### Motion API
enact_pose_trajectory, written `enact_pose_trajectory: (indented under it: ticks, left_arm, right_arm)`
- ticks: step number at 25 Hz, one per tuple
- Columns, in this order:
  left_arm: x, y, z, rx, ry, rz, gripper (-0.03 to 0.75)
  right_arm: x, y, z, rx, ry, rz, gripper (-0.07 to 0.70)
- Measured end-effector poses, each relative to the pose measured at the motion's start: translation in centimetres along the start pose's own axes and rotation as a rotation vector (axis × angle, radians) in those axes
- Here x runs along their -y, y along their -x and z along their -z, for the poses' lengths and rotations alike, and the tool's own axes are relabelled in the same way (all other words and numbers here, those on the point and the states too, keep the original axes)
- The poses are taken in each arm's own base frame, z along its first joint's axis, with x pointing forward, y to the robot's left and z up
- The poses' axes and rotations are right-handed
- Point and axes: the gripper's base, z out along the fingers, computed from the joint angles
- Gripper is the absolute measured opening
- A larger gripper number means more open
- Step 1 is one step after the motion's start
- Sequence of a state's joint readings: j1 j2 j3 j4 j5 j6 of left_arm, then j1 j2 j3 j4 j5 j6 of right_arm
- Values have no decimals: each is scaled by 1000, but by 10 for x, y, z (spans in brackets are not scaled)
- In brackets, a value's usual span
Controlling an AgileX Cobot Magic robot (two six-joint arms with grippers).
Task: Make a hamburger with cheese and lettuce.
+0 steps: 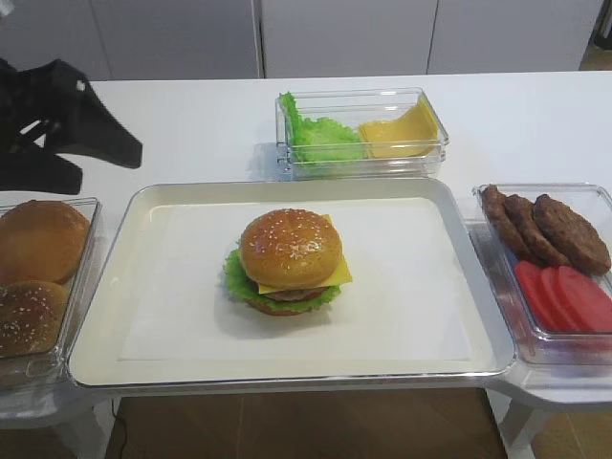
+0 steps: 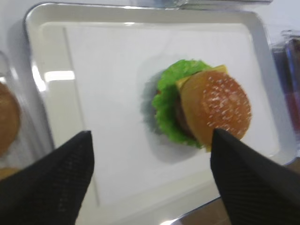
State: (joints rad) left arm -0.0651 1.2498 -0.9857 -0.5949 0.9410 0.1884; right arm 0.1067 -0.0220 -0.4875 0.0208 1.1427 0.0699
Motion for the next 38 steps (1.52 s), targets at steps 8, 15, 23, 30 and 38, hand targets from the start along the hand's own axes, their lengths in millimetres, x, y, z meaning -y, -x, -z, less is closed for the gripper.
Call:
enact_pose_trajectory:
  ticks: [8,15,23,30,38]
  left_arm:
    - [-9,-35,59,-4,337,-71,552]
    - [-1,-76,117,171,449,-91,548]
    - [-3,-137,143,273,465,-154,543]
    - [-10,-182,146,375,451,-190,542]
    - [-21,-227,141,499,432,-221,540]
  right_arm:
    - [0,0,0,0,0,-4,266]
    - [0,0,0,0,0,-4,266]
    - [0,0,0,0,0,-4,266]
    - [0,0,0,0,0,-4,266]
    - [0,0,0,0,0,-4,266]
